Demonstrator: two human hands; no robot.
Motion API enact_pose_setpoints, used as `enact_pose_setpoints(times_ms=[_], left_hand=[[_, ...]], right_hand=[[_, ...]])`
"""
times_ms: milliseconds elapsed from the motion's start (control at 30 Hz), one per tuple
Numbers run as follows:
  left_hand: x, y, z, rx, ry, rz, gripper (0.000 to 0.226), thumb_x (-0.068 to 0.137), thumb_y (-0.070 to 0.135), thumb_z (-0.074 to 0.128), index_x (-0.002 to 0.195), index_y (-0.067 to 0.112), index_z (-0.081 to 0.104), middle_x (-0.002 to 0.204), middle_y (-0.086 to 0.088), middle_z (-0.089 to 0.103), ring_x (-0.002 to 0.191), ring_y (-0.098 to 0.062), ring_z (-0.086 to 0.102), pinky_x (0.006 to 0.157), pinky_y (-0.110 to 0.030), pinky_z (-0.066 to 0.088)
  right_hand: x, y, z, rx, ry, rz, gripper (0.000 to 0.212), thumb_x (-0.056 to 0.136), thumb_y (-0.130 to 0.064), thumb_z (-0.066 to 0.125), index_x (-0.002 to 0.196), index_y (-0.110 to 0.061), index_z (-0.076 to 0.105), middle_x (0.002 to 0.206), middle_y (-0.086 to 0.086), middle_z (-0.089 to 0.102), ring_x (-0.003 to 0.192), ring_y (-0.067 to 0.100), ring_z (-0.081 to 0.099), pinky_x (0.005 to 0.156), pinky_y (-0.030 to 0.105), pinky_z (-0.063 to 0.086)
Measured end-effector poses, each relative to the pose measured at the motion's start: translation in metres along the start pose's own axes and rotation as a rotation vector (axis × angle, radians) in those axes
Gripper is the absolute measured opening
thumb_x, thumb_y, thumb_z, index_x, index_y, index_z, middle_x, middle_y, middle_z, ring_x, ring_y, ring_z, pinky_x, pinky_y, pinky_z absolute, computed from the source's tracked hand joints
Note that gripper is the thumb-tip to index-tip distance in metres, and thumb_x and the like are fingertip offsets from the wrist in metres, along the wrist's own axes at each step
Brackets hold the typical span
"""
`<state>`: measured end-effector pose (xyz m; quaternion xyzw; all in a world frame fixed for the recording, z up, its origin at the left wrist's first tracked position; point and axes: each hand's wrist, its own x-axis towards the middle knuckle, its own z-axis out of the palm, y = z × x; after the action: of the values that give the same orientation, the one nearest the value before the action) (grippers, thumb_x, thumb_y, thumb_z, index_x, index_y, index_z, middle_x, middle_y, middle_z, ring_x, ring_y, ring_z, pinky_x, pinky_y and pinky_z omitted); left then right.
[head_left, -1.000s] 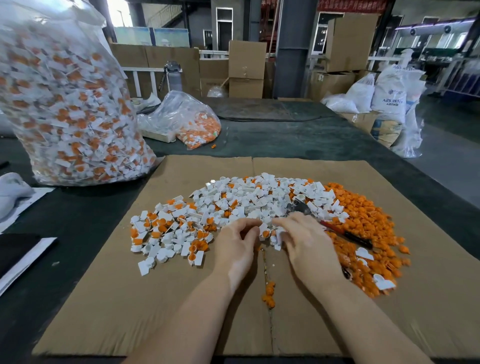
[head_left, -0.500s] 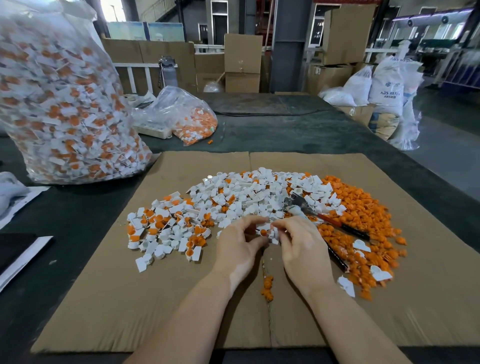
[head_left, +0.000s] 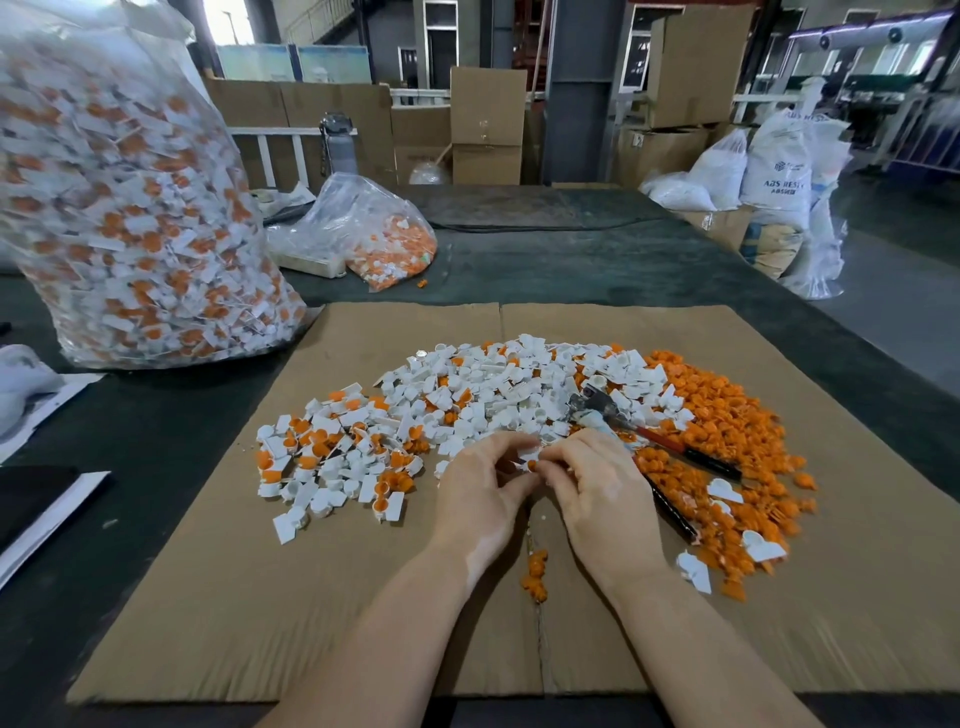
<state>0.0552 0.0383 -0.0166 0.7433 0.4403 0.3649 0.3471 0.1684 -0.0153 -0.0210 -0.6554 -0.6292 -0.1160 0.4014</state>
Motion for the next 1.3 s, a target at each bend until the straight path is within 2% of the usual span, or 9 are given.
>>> enact_pose_setpoints(times_ms=[200, 333, 467, 633, 767, 867, 1000, 1100, 1300], left_hand=[[0.007, -0.006, -0.011, 0.187, 0.216, -0.027, 0.019, 0.091, 0.024, 0.059, 0.109, 0.024, 0.067, 0.1, 0.01, 0.054, 0.103, -0.009, 0.043, 0.089, -0.023, 0.034], [0.02, -0.016, -0.039, 0.433, 0.348, -0.115, 0.02, 0.093, 0.029, 0.055, 0.111, 0.025, 0.064, 0.114, 0.001, 0.051, 0.107, -0.014, 0.035, 0.096, -0.032, 0.027], [0.026, -0.025, -0.057, 0.654, 0.36, -0.197, 0.021, 0.093, 0.031, 0.054, 0.112, 0.029, 0.063, 0.123, -0.002, 0.046, 0.119, -0.023, 0.033, 0.1, -0.04, 0.026], [0.026, -0.027, -0.055, 0.736, 0.323, -0.219, 0.027, 0.093, 0.024, 0.051, 0.118, 0.031, 0.061, 0.13, 0.0, 0.042, 0.123, -0.023, 0.025, 0.098, -0.04, 0.02], [0.022, -0.02, -0.043, 0.615, 0.332, -0.006, 0.03, 0.09, 0.018, 0.058, 0.118, 0.026, 0.062, 0.127, 0.003, 0.049, 0.12, -0.016, 0.03, 0.098, -0.03, 0.019], [0.015, -0.008, -0.022, 0.454, 0.11, 0.176, 0.025, 0.09, 0.013, 0.058, 0.113, 0.021, 0.065, 0.114, 0.005, 0.058, 0.111, -0.01, 0.045, 0.098, -0.019, 0.028], [0.008, -0.003, 0.005, 0.387, -0.03, 0.179, 0.02, 0.092, 0.019, 0.058, 0.109, 0.022, 0.066, 0.107, 0.006, 0.06, 0.101, -0.011, 0.052, 0.083, -0.015, 0.035], [0.009, -0.002, 0.013, 0.394, -0.035, 0.176, 0.017, 0.091, 0.025, 0.059, 0.106, 0.019, 0.065, 0.103, 0.002, 0.058, 0.097, -0.013, 0.053, 0.077, -0.016, 0.035], [0.013, -0.001, 0.015, 0.345, -0.027, 0.089, 0.009, 0.089, 0.027, 0.062, 0.095, 0.021, 0.064, 0.096, 0.005, 0.064, 0.081, -0.006, 0.05, 0.07, -0.014, 0.034]], right_hand=[[0.0, 0.008, 0.002, -0.003, 0.124, 0.175, 0.005, 0.08, -0.001, 0.069, 0.08, -0.006, 0.067, 0.078, 0.004, 0.063, 0.078, 0.02, 0.056, 0.072, 0.02, 0.039], [-0.001, 0.009, 0.004, -0.026, 0.109, 0.218, 0.009, 0.078, 0.004, 0.068, 0.082, -0.004, 0.068, 0.078, 0.006, 0.065, 0.077, 0.025, 0.058, 0.07, 0.032, 0.046], [0.0, 0.008, 0.005, -0.056, 0.094, 0.219, 0.012, 0.077, 0.007, 0.067, 0.081, -0.004, 0.068, 0.077, 0.008, 0.067, 0.075, 0.029, 0.06, 0.068, 0.041, 0.05], [-0.002, 0.005, 0.004, -0.164, 0.07, 0.301, 0.015, 0.074, 0.004, 0.068, 0.079, -0.011, 0.068, 0.076, 0.003, 0.066, 0.078, 0.027, 0.06, 0.073, 0.037, 0.039], [-0.003, 0.002, 0.005, -0.242, 0.04, 0.28, 0.014, 0.064, -0.006, 0.075, 0.072, -0.013, 0.066, 0.069, 0.0, 0.064, 0.07, 0.026, 0.06, 0.072, 0.038, 0.038], [-0.003, 0.003, 0.006, -0.272, -0.02, 0.276, 0.014, 0.068, -0.009, 0.076, 0.073, -0.014, 0.065, 0.071, 0.002, 0.066, 0.072, 0.027, 0.059, 0.072, 0.037, 0.035], [-0.002, 0.006, 0.006, -0.219, -0.115, 0.288, 0.005, 0.082, -0.011, 0.067, 0.084, -0.014, 0.064, 0.083, 0.002, 0.066, 0.084, 0.026, 0.058, 0.075, 0.036, 0.03], [-0.001, 0.006, 0.006, -0.179, -0.138, 0.261, 0.004, 0.084, -0.009, 0.064, 0.086, -0.012, 0.063, 0.084, 0.003, 0.065, 0.083, 0.025, 0.058, 0.074, 0.036, 0.037], [-0.001, 0.003, 0.005, -0.139, -0.041, 0.137, 0.023, 0.065, 0.003, 0.08, 0.076, -0.008, 0.064, 0.071, 0.004, 0.063, 0.065, 0.024, 0.062, 0.059, 0.036, 0.051]])
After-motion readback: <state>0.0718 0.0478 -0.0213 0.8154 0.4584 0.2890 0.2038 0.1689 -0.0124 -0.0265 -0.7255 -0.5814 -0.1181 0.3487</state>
